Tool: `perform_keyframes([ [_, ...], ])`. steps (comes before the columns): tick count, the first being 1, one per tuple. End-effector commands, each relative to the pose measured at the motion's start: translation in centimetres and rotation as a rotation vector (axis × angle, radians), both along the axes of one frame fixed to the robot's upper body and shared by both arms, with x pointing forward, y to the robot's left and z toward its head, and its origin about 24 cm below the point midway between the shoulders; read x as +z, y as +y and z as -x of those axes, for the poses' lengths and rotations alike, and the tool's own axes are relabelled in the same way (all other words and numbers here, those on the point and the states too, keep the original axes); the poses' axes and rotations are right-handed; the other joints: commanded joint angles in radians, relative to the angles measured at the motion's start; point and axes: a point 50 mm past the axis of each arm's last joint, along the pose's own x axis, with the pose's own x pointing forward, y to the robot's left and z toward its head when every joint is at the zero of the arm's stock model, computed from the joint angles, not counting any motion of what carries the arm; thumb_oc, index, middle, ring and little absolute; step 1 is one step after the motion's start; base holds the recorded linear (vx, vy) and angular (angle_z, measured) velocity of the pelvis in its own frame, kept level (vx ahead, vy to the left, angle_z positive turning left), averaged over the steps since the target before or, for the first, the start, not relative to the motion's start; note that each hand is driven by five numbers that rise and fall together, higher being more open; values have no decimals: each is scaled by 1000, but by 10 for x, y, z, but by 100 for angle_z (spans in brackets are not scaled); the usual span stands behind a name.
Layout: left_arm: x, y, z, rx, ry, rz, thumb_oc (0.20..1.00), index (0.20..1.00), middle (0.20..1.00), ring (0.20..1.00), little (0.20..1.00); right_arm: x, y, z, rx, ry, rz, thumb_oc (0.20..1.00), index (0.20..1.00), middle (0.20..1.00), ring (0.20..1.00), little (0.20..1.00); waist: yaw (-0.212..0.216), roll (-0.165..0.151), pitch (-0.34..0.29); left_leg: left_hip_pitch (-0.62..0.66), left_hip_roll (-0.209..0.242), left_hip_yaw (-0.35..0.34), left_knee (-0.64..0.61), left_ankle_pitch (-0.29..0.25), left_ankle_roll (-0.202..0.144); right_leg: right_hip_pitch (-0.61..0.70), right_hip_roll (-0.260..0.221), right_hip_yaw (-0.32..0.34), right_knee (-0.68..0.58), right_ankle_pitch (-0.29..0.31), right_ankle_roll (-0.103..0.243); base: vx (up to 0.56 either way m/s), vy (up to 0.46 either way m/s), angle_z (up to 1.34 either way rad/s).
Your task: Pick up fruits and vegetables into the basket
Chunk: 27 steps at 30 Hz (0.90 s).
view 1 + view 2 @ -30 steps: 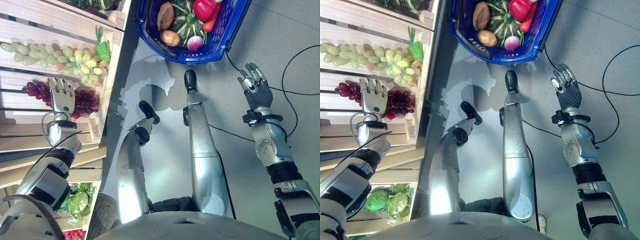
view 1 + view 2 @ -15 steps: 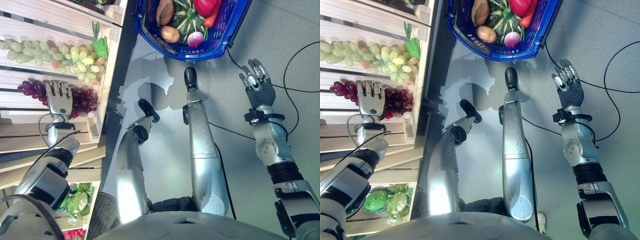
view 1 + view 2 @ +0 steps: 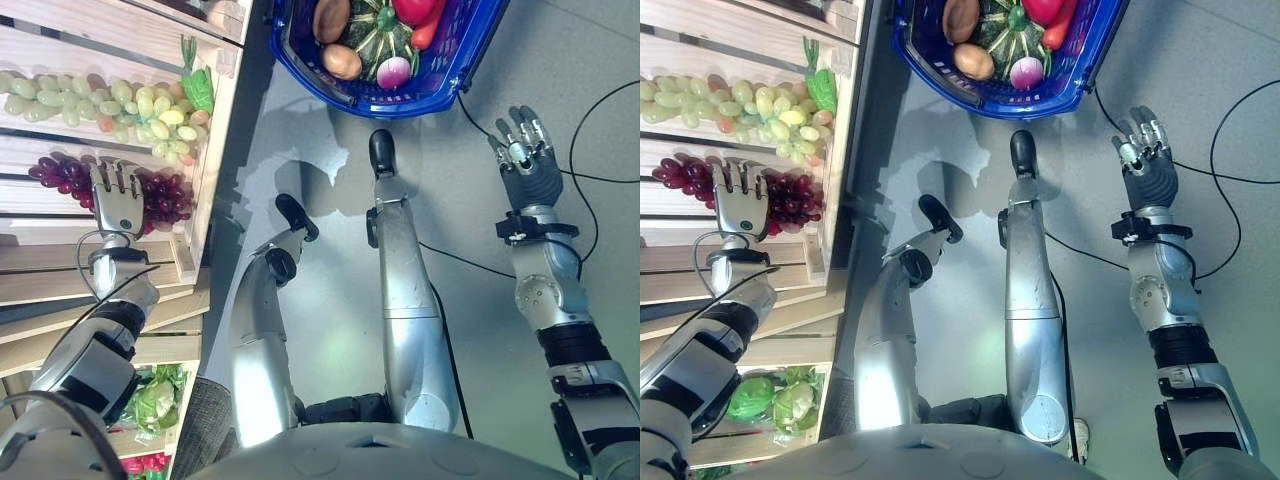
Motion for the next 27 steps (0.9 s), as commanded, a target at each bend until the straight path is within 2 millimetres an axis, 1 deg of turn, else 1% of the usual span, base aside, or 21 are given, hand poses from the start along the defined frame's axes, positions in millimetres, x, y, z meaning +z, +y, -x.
perform_keyframes([
  [1,-9,44,39,205,67,-50,551,551,551,551,551,22,-5,12,13,-114,35,1000,1000,1000,1000,1000,-50,55,-29,-84,3,-61,85,-36,-49,-7,26,9,14,-68,48,-1,32,-1],
  [2,-9,43,38,206,66,-48,206,206,206,206,206,24,-4,12,13,-122,34,1000,1000,1000,1000,1000,-50,55,-29,-88,3,-60,88,-37,-47,-11,28,10,18,-69,47,0,0,0],
  [4,-6,43,35,211,70,-51,200,200,200,200,200,29,-5,11,11,-139,30,1000,1000,1000,1000,1000,-51,55,-29,-96,4,-60,97,-41,-46,-19,28,11,23,-71,46,-8,15,-5],
  [16,-13,42,42,206,71,-64,200,200,200,200,200,39,-6,18,12,-230,3,1000,1000,1000,1000,1000,-48,47,-29,-102,3,-67,95,-41,-47,-15,30,10,8,-64,48,-3,1,-1],
  [23,-13,44,45,210,57,-53,200,200,200,200,200,40,2,23,75,-256,44,1000,1000,1000,1000,1000,-46,43,-29,-64,2,-67,66,-30,-49,24,22,2,-10,-63,51,0,0,0],
  [27,-11,47,46,198,25,0,200,200,200,200,200,33,12,24,150,-227,99,1000,1000,1000,1000,1000,-44,36,-29,-25,0,-66,39,-18,-50,64,16,-10,-27,-62,53,-7,-22,1],
])
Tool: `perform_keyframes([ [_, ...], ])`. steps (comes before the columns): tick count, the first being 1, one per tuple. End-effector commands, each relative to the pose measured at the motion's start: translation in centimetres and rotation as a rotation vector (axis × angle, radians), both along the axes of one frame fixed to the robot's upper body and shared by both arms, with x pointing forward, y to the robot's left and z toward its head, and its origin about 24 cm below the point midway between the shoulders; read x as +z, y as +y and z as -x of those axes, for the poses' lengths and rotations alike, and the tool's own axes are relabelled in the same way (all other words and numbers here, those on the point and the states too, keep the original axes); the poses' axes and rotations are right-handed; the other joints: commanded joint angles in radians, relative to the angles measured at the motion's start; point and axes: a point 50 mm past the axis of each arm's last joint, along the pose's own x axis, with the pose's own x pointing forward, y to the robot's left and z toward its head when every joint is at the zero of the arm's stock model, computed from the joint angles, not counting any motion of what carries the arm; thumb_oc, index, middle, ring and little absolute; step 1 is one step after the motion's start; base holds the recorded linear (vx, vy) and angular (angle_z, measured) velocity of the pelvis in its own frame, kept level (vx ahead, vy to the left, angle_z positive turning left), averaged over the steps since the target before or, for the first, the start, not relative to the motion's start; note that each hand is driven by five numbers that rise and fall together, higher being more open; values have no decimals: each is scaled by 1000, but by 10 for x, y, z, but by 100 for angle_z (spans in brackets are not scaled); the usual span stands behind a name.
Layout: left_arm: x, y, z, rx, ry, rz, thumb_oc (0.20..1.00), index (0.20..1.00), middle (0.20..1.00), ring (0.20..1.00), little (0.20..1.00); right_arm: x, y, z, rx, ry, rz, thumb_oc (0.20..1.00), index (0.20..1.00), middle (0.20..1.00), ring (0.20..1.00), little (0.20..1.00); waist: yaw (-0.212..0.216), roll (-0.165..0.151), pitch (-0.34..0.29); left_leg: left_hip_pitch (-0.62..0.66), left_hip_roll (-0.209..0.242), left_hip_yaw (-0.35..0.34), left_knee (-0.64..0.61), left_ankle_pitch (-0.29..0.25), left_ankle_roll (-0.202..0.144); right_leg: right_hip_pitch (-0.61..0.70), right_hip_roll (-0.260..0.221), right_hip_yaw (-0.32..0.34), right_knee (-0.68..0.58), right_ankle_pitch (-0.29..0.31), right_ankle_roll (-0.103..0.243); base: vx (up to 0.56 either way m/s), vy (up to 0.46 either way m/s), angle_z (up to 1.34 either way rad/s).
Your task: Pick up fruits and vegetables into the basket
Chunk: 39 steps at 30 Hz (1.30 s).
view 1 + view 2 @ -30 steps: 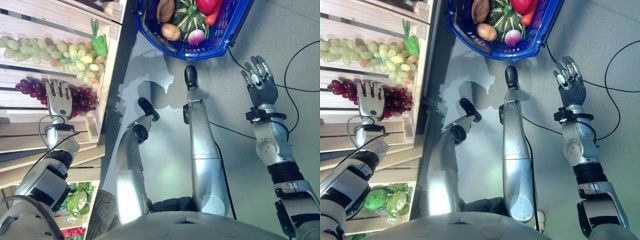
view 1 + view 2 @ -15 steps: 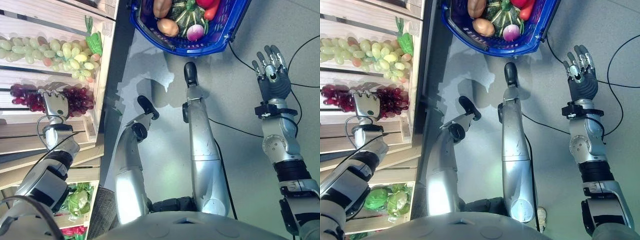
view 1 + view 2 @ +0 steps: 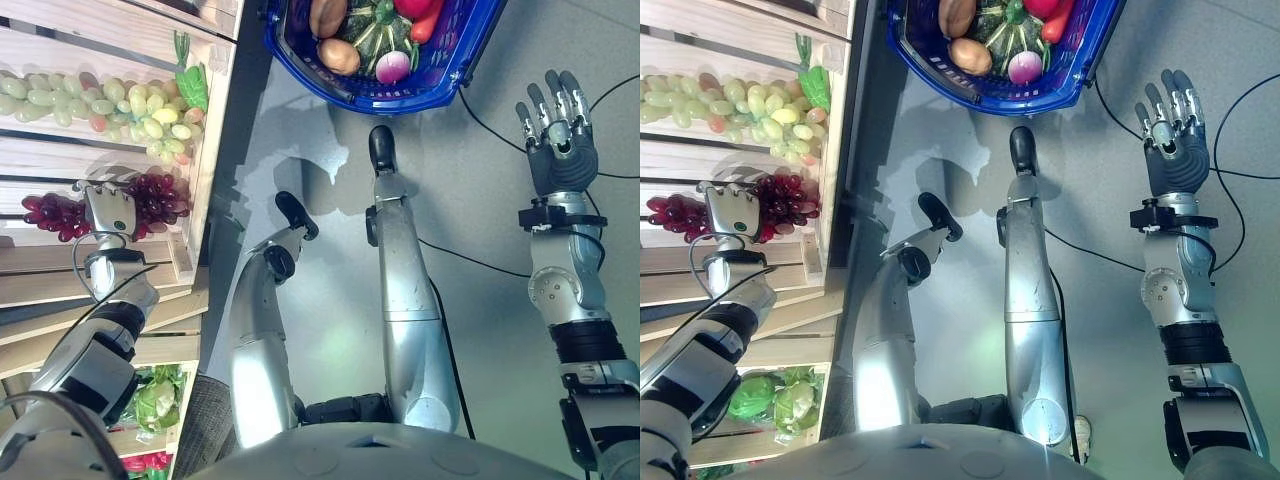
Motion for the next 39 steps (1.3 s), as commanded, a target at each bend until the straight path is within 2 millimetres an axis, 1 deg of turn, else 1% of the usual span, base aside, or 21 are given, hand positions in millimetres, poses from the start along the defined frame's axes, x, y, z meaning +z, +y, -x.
perform_keyframes([
  [1,-11,45,44,152,20,20,200,200,200,200,200,6,14,16,107,-58,124,1000,1000,1000,1000,1000,-50,32,-29,-6,-9,-49,-4,0,-54,78,1,-20,-49,-60,53,-16,-61,1],
  [2,-11,45,44,139,9,33,200,200,200,200,200,4,17,17,126,-51,141,1000,1000,1000,1000,1000,-48,29,-29,4,-10,-51,-13,5,-54,90,0,-25,-55,-59,54,-15,-79,2],
  [3,-12,46,43,136,-15,109,200,200,200,200,200,2,22,17,154,-35,175,1000,1000,1000,1000,1000,-45,25,-29,25,-12,-51,-28,13,-55,113,-3,-34,-64,-58,56,-12,-62,2],
  [5,-12,46,43,128,-36,152,200,200,200,200,200,0,25,18,175,-20,190,1000,1000,1000,1000,1000,-42,21,-29,43,-16,-54,-41,19,-55,133,-4,-39,-76,-54,56,-1,-60,4],
  [7,-15,49,43,149,-81,305,200,200,200,200,200,-4,30,18,217,-3,200,1000,1000,1000,1000,1000,-35,14,-29,70,-18,-57,-59,27,-55,165,-9,-53,-90,-54,60,-1,-79,5],
  [10,-19,49,41,160,-109,459,200,200,200,200,200,-6,37,19,279,14,215,1000,1000,1000,1000,1000,-30,4,-29,101,-22,-63,-80,37,-55,202,-11,-66,-104,-51,61,6,-74,6],
  [11,-20,48,37,161,-129,552,200,200,200,200,200,-9,42,19,305,25,232,1000,1000,1000,1000,1000,-28,-1,-29,117,-23,-65,-90,43,-55,220,-10,-72,-109,-51,63,9,-66,6],
  [12,-20,47,36,158,-137,583,200,200,200,200,200,-10,43,20,312,29,237,1000,1000,1000,1000,1000,-28,-4,-29,124,-24,-66,-95,46,-55,228,-10,-74,-112,-51,63,16,-76,4],
  [15,-15,42,23,128,-167,762,200,200,200,200,200,-20,52,20,385,89,262,1000,1000,1000,1000,1000,-24,-14,-29,176,-29,-70,-121,61,-55,286,-9,-88,-129,-52,64,25,-74,3],
  [19,-11,38,16,82,-166,842,200,200,200,200,200,-27,58,20,437,132,288,1000,1000,1000,1000,1000,-18,-20,-29,224,-31,-71,-144,70,-55,340,-12,-103,-137,-58,66,26,-63,0],
  [24,-12,31,13,39,-183,906,200,200,200,200,200,-35,63,23,479,167,295,1000,1000,1000,1000,1000,-11,-22,-29,279,-34,-75,-177,85,-60,403,-18,-117,-158,-62,67,34,-48,2],
  [29,-7,28,12,-14,-208,873,200,200,200,200,200,-35,63,23,492,172,303,1000,1000,1000,1000,1000,-6,-18,-29,294,-35,-74,-200,97,-63,415,-18,-126,-164,-70,64,13,-19,1],
  [33,-6,27,11,-12,-223,876,200,200,200,200,200,-35,65,24,492,166,305,1000,1000,1000,1000,1000,-5,-17,-29,285,-35,-75,-199,97,-64,407,-14,-127,-156,-79,58,2,-8,0],
  [35,-4,27,11,-24,-245,806,200,200,200,200,200,-33,67,22,488,164,312,1000,1000,1000,1000,1000,-5,-18,-29,273,-34,-73,-194,95,-64,394,-10,-129,-147,-84,53,0,0,0],
  [36,-4,27,11,-30,-249,789,222,222,222,222,222,-33,67,22,488,163,313,1000,1000,1000,1000,1000,-5,-19,-29,270,-33,-73,-193,95,-64,392,-9,-129,-145,-85,52,0,0,0],
  [37,-1,28,11,-46,-244,736,272,272,272,272,272,-32,67,22,486,162,313,1000,1000,1000,1000,1000,-5,-20,-29,265,-32,-73,-189,95,-64,386,-8,-129,-141,-87,50,0,0,0],
  [38,0,29,12,-58,-237,683,291,291,291,291,291,-32,66,22,483,161,311,1000,1000,1000,1000,1000,-5,-21,-29,258,-30,-73,-185,93,-64,380,-7,-129,-138,-89,49,0,0,0],
  [39,1,29,12,-65,-229,643,410,410,410,410,410,-31,65,21,481,160,308,1000,1000,1000,1000,1000,-5,-22,-29,255,-29,-74,-182,92,-65,377,-7,-129,-136,-90,49,0,0,0],
])
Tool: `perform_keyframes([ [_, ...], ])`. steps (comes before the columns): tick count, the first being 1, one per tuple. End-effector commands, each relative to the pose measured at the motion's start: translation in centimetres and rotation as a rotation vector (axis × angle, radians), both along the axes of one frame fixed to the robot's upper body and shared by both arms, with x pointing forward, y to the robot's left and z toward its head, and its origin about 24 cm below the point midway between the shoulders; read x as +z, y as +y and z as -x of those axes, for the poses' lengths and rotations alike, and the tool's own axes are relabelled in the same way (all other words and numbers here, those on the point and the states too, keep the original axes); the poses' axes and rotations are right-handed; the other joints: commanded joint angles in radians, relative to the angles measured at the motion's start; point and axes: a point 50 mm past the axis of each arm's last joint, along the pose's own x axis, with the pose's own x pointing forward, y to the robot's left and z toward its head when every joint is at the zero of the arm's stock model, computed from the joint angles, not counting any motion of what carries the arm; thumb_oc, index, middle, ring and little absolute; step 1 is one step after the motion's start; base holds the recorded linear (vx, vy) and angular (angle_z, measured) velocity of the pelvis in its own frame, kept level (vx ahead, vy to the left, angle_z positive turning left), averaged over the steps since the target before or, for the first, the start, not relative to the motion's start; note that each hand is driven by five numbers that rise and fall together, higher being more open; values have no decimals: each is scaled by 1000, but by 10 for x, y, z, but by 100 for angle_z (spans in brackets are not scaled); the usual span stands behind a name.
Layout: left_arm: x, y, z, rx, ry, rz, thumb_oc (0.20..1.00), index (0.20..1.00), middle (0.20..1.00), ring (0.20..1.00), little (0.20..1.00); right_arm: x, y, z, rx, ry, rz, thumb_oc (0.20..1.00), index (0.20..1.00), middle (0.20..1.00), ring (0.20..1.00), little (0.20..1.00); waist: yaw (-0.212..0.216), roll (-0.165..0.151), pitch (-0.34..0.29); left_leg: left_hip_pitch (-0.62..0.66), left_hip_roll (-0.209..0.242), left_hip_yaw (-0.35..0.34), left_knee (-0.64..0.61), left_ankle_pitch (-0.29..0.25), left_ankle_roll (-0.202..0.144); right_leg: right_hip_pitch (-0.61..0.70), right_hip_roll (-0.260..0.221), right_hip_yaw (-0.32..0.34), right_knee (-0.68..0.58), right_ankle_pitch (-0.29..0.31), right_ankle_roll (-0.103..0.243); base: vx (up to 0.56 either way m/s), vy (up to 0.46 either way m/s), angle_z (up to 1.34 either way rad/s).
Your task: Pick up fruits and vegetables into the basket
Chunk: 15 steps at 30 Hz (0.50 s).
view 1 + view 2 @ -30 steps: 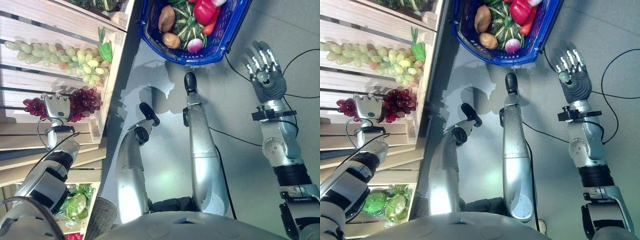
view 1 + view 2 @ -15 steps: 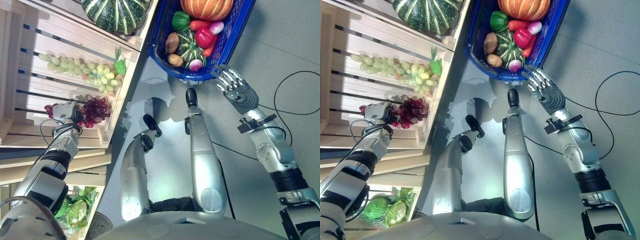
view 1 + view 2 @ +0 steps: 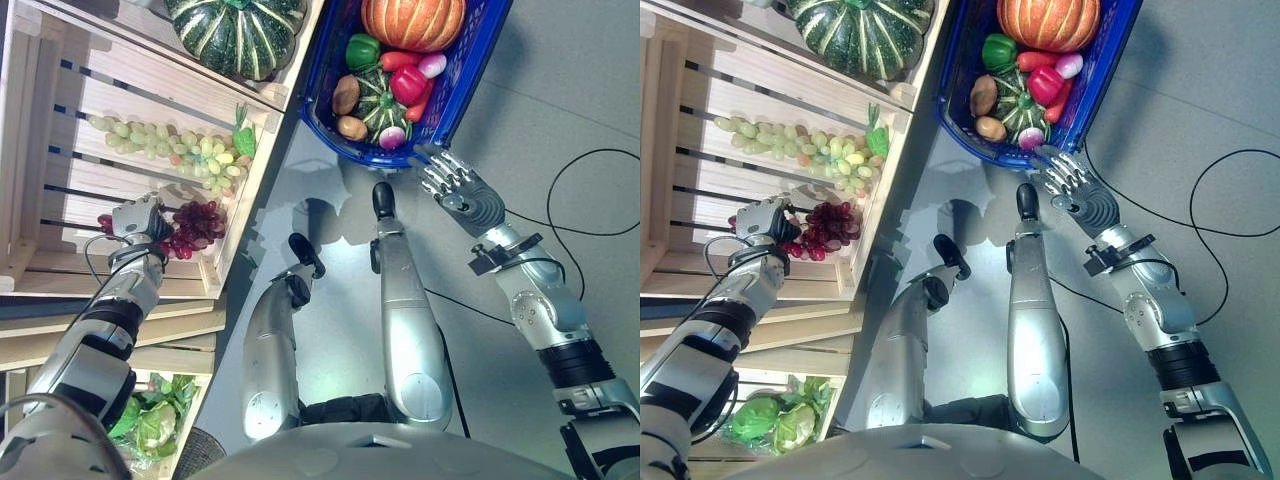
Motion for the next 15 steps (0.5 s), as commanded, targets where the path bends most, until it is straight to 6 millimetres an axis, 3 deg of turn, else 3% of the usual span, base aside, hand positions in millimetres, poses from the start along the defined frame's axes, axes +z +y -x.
perform_keyframes([
  [1,14,46,26,107,12,-311,856,856,856,856,856,14,10,9,58,-83,-3,1000,1000,1000,1000,1000,-12,-22,-30,-91,-1,-31,16,46,-48,5,2,-41,21,-91,41,0,0,0],
  [2,14,47,29,95,33,-429,1000,1000,1000,1000,1000,14,9,9,55,-86,-4,1000,1000,1000,1000,1000,-12,-24,-30,-101,2,-31,21,45,-49,-3,2,-41,23,-90,40,0,0,0],
  [9,-2,51,43,113,178,-631,1000,1000,1000,1000,1000,16,8,8,44,-106,-14,1000,1000,1000,1000,1000,-14,-30,-30,-130,8,-29,32,38,-48,-33,5,-46,28,-90,40,0,0,0],
  [15,-26,56,59,188,330,-552,1000,1000,1000,1000,1000,21,10,7,38,-124,-18,1000,1000,1000,1000,1000,-17,-29,-30,-158,11,-30,44,30,-46,-63,8,-42,39,-93,41,0,0,0],
])
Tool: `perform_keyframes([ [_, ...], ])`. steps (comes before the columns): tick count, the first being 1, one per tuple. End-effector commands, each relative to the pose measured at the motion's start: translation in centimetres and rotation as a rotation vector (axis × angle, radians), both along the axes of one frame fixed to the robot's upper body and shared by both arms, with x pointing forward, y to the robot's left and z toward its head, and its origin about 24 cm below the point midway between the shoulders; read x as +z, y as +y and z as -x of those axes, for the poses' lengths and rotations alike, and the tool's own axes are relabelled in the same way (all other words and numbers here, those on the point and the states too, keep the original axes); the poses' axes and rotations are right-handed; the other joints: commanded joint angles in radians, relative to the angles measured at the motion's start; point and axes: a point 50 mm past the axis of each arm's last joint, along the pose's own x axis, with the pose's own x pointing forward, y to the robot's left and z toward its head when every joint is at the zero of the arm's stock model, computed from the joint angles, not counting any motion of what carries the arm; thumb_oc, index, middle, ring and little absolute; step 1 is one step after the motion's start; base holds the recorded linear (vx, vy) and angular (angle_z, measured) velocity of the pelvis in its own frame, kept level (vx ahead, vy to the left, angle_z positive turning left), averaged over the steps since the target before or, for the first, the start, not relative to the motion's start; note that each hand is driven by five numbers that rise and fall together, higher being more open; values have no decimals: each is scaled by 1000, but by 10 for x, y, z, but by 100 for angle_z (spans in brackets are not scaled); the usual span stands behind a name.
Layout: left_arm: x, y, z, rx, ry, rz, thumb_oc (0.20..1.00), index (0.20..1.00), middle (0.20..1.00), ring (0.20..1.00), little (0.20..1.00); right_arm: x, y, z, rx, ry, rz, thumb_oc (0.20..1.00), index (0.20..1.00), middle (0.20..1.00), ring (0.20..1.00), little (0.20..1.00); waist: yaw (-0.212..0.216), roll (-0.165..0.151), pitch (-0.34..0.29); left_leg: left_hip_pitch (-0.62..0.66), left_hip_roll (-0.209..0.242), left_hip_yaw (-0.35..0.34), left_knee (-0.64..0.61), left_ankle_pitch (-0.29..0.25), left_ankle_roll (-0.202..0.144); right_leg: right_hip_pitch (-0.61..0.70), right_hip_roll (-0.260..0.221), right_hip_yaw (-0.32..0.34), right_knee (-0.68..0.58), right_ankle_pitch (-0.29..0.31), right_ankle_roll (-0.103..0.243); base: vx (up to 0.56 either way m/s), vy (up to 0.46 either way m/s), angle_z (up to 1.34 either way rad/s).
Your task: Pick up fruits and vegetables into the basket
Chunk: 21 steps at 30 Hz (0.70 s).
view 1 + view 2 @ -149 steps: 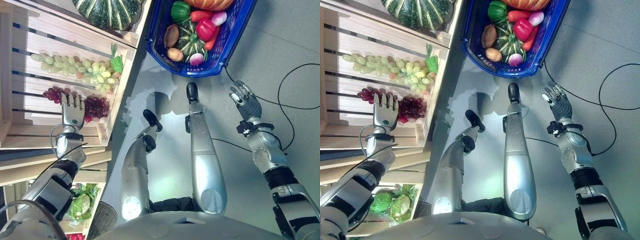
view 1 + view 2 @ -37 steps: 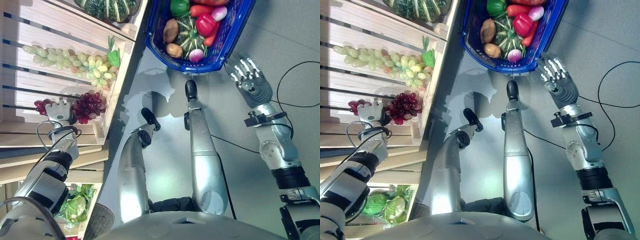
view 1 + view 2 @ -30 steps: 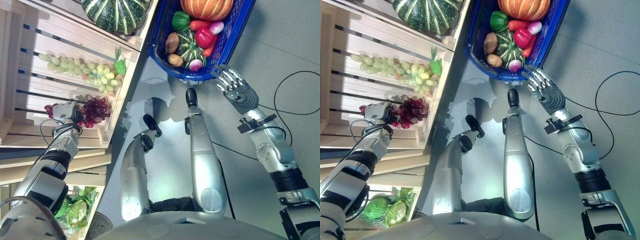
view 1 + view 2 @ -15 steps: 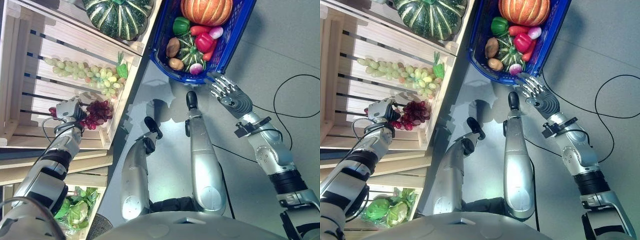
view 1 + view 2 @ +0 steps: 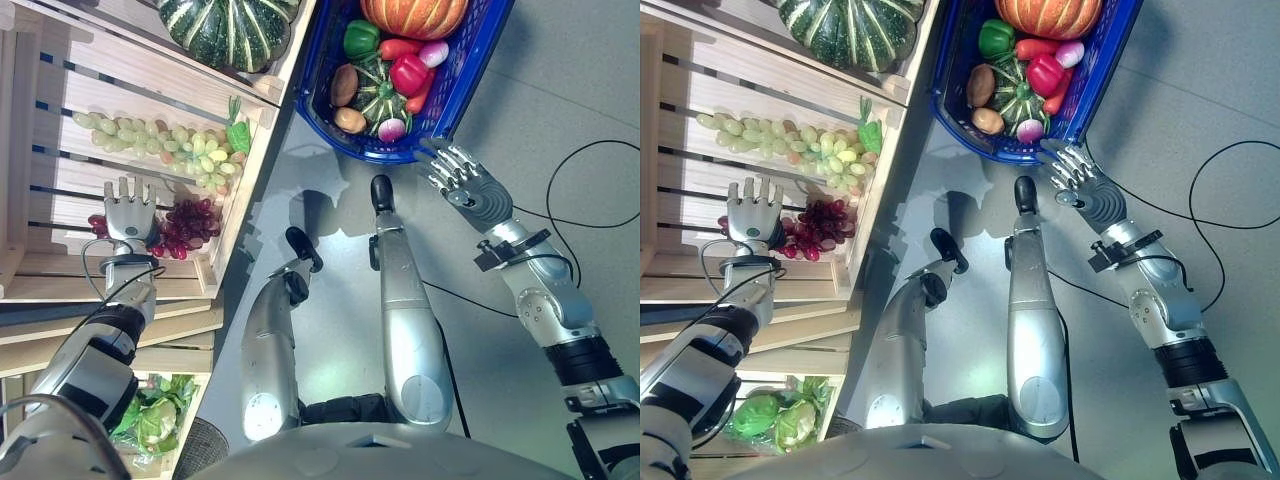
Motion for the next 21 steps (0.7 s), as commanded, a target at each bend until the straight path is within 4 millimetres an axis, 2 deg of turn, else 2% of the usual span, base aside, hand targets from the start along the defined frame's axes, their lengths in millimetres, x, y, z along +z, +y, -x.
perform_keyframes([
  [1,-20,44,46,217,153,-35,1000,1000,1000,1000,1000,13,15,9,65,-84,-31,1000,1000,1000,1000,1000,-15,-28,-30,-117,11,-31,40,32,-44,-22,3,-41,38,-96,46,0,0,0],
  [7,-35,43,53,308,242,58,1000,1000,1000,1000,1000,15,18,9,63,-93,-41,1000,1000,1000,1000,1000,-13,-33,-30,-144,15,-32,48,29,-41,-48,9,-37,43,-93,48,0,0,0],
  [8,-40,44,56,348,261,126,1000,1000,1000,1000,1000,17,19,9,66,-97,-42,1000,1000,1000,1000,1000,-13,-34,-30,-149,15,-32,46,29,-40,-53,11,-38,42,-92,49,0,0,0],
  [13,-50,40,59,415,295,249,1000,1000,1000,1000,1000,19,22,9,65,-102,-43,1000,1000,1000,1000,1000,-10,-39,-30,-169,15,-34,52,28,-37,-70,16,-37,45,-88,48,0,0,0],
  [16,-47,39,57,388,288,181,1000,1000,1000,1000,1000,22,22,8,64,-111,-42,1000,1000,1000,1000,1000,-9,-40,-30,-179,14,-34,52,28,-35,-82,16,-37,45,-85,49,0,0,0],
  [17,-42,39,55,341,264,74,1000,1000,1000,1000,1000,24,21,8,63,-119,-41,1000,1000,1000,1000,1000,-8,-42,-30,-185,16,-33,55,27,-35,-86,16,-37,44,-83,50,0,0,0],
  [21,-30,39,51,280,211,-110,1000,1000,1000,1000,1000,31,19,7,56,-148,-43,1000,1000,1000,1000,1000,-8,-43,-30,-209,20,-32,68,20,-32,-112,14,-38,54,-82,51,-21,28,4],
])
